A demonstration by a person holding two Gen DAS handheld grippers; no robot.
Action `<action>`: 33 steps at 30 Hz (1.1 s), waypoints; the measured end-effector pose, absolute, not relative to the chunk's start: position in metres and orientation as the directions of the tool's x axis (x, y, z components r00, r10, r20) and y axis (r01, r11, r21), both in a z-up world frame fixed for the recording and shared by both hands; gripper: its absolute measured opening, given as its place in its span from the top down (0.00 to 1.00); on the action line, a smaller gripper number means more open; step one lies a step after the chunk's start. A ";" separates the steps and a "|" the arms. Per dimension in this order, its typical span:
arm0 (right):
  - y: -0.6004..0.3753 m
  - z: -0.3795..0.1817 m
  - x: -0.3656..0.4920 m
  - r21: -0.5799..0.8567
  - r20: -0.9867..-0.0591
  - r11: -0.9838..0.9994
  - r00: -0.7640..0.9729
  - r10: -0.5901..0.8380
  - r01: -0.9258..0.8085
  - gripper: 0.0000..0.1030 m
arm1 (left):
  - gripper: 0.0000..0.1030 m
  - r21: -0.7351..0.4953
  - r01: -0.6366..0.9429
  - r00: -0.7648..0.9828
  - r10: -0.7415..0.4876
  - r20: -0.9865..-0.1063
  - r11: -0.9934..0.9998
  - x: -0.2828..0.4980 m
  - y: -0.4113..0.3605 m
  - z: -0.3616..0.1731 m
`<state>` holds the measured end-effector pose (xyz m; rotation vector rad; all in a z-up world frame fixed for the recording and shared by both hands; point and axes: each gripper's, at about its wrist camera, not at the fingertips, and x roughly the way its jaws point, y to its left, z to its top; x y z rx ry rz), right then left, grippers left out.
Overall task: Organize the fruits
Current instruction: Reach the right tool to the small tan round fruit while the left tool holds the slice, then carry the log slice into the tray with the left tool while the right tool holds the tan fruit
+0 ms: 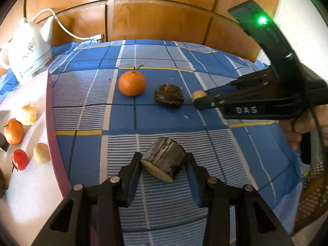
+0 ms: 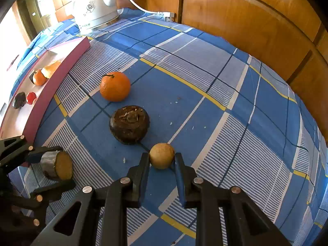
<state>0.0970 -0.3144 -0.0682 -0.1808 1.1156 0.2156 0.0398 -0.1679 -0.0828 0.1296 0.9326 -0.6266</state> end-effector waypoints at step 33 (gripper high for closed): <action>-0.311 -0.069 0.093 -0.057 -0.899 0.965 0.433 0.062 -0.255 0.76 | 0.59 -0.150 0.137 0.695 -0.203 -0.689 0.979 0.038 -0.009 0.001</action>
